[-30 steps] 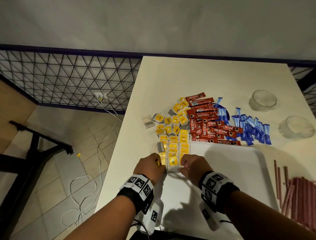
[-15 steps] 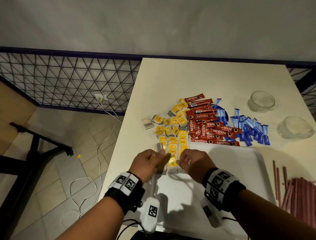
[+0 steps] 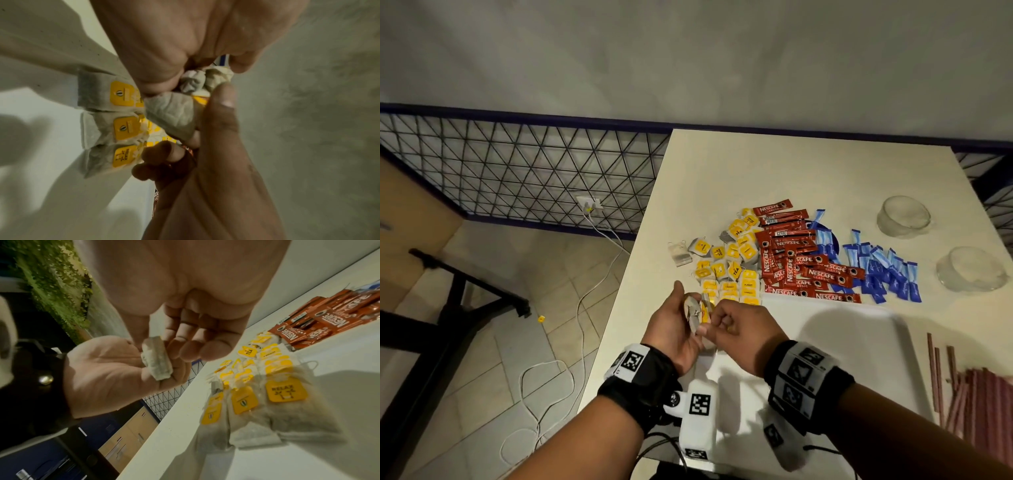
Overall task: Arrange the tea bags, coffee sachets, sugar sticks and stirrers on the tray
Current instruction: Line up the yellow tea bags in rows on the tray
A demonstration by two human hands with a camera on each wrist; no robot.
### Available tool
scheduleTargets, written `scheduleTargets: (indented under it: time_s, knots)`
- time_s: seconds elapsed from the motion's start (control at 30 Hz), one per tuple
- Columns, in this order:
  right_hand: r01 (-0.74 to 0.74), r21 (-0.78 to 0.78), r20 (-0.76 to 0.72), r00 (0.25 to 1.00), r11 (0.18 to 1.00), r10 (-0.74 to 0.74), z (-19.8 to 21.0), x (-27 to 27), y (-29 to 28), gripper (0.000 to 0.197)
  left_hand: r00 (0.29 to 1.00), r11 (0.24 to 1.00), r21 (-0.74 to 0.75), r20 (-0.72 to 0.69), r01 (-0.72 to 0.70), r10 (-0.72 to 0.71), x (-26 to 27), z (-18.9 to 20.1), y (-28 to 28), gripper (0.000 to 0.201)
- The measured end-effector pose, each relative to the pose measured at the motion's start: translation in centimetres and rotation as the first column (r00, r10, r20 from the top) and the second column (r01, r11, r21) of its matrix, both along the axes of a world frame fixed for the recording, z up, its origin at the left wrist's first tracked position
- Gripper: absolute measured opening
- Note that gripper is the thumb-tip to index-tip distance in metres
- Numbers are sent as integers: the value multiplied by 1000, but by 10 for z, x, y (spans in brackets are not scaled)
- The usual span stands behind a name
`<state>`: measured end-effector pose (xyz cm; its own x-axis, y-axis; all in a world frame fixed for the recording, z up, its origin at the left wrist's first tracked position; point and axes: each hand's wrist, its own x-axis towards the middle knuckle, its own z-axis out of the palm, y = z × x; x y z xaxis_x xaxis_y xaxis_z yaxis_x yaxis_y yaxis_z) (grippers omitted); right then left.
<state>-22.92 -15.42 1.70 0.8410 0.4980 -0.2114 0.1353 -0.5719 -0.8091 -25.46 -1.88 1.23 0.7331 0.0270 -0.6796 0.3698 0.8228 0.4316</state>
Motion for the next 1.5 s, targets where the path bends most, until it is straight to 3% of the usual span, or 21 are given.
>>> scheduleTargets:
  time_s: [0.13, 0.2, 0.4, 0.47, 0.5, 0.57, 0.6, 0.67, 0.73, 0.83, 0.9, 0.97, 1.0, 1.07, 1.13, 1.2, 1.27, 1.4, 1.5]
  knots:
    - [16, -41, 4, 1000, 999, -16, -5, 3, 0, 16, 994, 988, 144, 85, 49, -61, 0, 7, -7, 24]
    - [48, -9, -20, 999, 999, -48, -8, 4, -3, 13, 997, 971, 233, 57, 46, -61, 2, 6, -8, 15]
    - [182, 94, -146, 975, 979, -168, -12, 5, -12, 23, 990, 960, 276, -113, -47, 81, 4, -2, 0, 15]
    - [211, 137, -195, 964, 968, -182, -11, 8, -19, 18, 991, 933, 356, -95, -50, 90, 1, -2, 7, 19]
    - [217, 153, -219, 959, 964, -181, -8, 9, -22, 14, 998, 889, 459, -45, -9, 34, -2, -1, 10, 22]
    - [216, 155, -223, 958, 964, -179, -5, 13, -28, 10, 975, 674, 728, 37, 125, -220, -10, 2, 14, 24]
    - [221, 133, -201, 961, 966, -192, -5, 14, -31, 10, 930, 546, 819, 42, 177, -364, -13, 4, 12, 22]
    - [233, 79, -163, 962, 969, -218, -6, 15, -33, 13, 843, 406, 878, 6, 253, -538, -17, 3, 5, 14]
    - [237, 72, -160, 962, 969, -223, -6, 13, -31, 12, 806, 289, 921, -44, 262, -590, -19, -1, 0, 14]
    - [179, 133, -133, 978, 975, -162, 1, 7, -30, 15, 784, 78, 986, -69, 148, -617, -19, -5, -1, 26]
    - [78, 109, -58, 996, 991, -72, 11, 4, -30, 16, 776, 19, 998, -40, 66, -630, -18, -4, -2, 30]
    - [37, 67, 29, 999, 997, -39, 17, 3, -31, 19, 782, 25, 1000, 1, 18, -623, -17, -4, -4, 23]
    - [93, 83, 59, 993, 992, -98, 16, 4, -32, 19, 793, 70, 997, 22, 27, -609, -16, -4, -5, 18]
    - [225, 179, 50, 970, 958, -238, 13, 8, -37, 15, 817, 215, 973, 53, 89, -575, -15, -1, -6, 8]
    - [193, 211, 6, 980, 958, -199, 12, 9, -41, 17, 819, 347, 929, 94, 132, -565, -14, 5, -9, 10]
    - [110, 201, -38, 994, 973, -104, 12, 9, -41, 11, 825, 391, 910, 112, 138, -553, -15, 8, -9, 19]
    - [88, 199, -61, 995, 976, -77, 13, 10, -40, 2, 848, 439, 889, 129, 131, -514, -15, 6, -8, 10]
    - [29, 130, -15, 1000, 991, -27, 7, 12, -43, 31, 896, 511, 850, 124, 126, -427, -15, -2, -7, 17]
    - [49, 119, 8, 999, 992, -51, 6, 10, -45, 34, 895, 515, 847, 122, 132, -429, -17, -3, -9, 27]
